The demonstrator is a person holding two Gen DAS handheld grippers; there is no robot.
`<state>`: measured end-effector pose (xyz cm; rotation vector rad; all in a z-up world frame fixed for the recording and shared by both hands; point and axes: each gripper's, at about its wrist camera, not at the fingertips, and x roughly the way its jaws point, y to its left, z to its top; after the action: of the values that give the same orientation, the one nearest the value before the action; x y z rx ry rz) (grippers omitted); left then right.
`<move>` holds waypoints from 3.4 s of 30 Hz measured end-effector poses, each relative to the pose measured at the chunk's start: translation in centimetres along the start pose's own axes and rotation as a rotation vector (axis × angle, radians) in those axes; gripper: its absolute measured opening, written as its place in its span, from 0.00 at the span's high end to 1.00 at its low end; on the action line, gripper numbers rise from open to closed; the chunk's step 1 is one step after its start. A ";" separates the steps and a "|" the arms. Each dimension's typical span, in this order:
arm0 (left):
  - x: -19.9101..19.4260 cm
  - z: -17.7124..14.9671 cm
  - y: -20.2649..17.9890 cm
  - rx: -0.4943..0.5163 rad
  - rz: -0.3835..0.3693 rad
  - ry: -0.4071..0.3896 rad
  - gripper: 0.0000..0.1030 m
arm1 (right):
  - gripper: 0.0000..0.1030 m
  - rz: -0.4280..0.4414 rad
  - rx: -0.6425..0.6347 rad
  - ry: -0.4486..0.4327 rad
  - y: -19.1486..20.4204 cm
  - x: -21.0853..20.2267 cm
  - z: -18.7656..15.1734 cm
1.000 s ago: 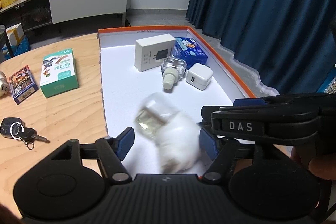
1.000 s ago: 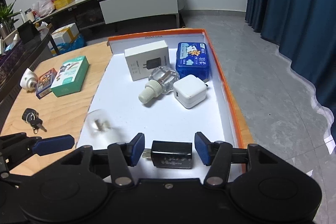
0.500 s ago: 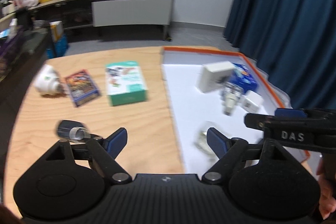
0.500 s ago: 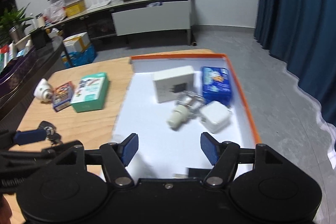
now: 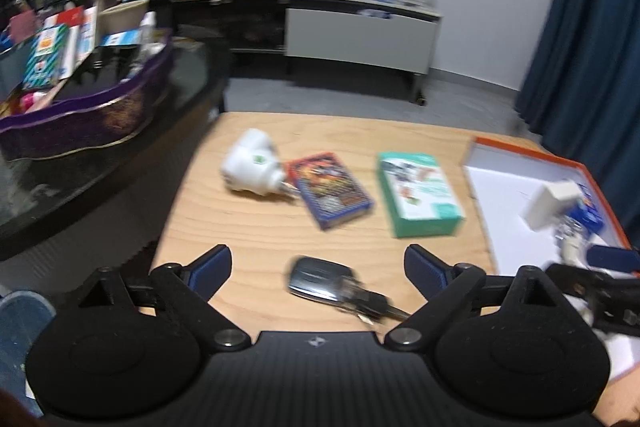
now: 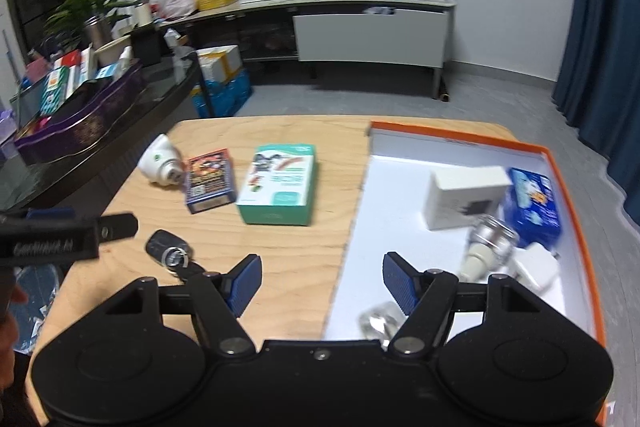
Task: Organize rigid objects
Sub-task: 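Withdraw both tools from the box toward the remaining diffuser and keys, then grasp the round white diffuser with left tool while right tool grasps the green bandage box, then lift the diffuser and bandage box and carry them over the orange-rimmed box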
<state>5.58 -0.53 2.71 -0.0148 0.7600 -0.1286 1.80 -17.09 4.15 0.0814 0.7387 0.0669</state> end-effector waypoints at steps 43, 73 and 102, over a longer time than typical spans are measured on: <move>10.1 5.1 8.9 -0.155 -0.048 0.031 0.41 | 0.08 -0.053 0.009 0.128 4.6 16.6 7.9; -1.1 3.0 -6.2 0.079 -0.190 -0.105 0.41 | 0.18 -0.109 0.132 -0.047 -4.4 -0.3 4.9; -4.4 -0.3 -16.3 0.202 -0.306 -0.111 0.41 | 0.18 -0.192 0.235 -0.093 -12.7 -8.2 -0.1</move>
<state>0.37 -16.18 6.50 0.0533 0.6269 -0.4909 -3.90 -30.48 8.33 0.2352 0.6559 -0.2061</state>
